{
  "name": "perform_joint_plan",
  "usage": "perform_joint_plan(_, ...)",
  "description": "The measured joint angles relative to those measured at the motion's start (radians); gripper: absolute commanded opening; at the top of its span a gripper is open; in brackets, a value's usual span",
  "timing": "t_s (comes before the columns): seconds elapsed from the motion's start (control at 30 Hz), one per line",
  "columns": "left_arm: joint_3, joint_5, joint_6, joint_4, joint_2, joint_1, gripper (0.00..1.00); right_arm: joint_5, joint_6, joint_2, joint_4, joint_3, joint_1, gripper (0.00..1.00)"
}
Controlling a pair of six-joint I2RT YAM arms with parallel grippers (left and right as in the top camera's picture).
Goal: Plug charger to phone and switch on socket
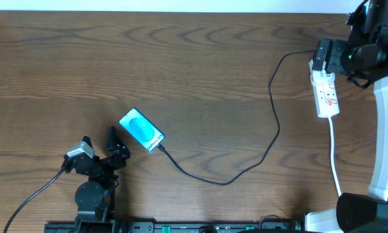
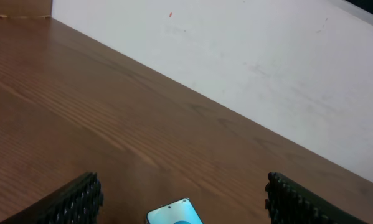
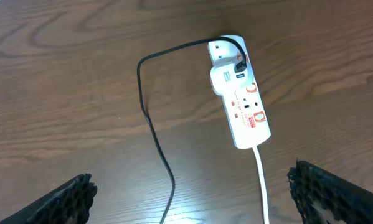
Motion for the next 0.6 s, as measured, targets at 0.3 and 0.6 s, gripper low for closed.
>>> perform_joint_plan(0.3,0.002,0.0,0.079,-0.003,0.082,0.0,0.83,0.0,0.0,0.0,0.0,0.0,0.0,0.99)
perform_joint_plan(0.6,-0.002,-0.002,0.134,0.039,0.28,0.0,0.83,0.002,0.0,0.0,0.0,0.0,0.0,0.99)
